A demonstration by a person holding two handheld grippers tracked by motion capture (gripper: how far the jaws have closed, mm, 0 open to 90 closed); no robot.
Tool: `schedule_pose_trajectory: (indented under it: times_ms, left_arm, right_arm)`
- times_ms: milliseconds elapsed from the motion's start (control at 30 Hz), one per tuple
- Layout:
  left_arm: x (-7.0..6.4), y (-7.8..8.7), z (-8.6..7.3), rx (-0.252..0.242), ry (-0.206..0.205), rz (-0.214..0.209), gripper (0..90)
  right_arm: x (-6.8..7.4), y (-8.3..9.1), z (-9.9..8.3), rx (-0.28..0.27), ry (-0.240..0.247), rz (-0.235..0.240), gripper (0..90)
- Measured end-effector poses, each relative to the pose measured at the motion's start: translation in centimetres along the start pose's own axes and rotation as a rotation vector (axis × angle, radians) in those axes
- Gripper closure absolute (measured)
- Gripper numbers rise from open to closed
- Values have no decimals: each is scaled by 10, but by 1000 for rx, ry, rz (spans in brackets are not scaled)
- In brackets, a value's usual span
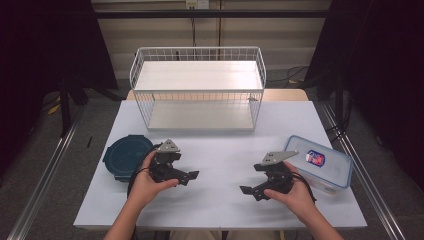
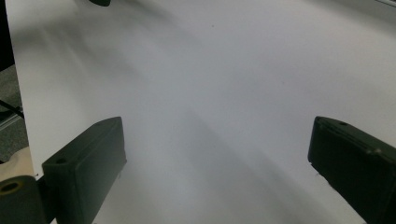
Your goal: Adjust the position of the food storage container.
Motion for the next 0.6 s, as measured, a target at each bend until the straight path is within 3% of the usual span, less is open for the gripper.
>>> schedule_pose_trajectory:
  times_ms: [400,600]
  left_arm:
    - [-5,6,-3,4,17,16,40]
    - [-8,9,-1,-8,13,9,40]
  right_arm:
    - [-1,2,7,-8,-5,4,37]
    - [-7,17,17,-28,-20,-8,78]
Point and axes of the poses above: each handheld gripper's, and its own axes: y roughly backward along the jaws, z roughly out of its top, x roughly to its left, the point moved 9 cm from there along -y, roughly forward along the jaws, and after that the axes turned 11 degrees about -z, right-handed, at the moved point
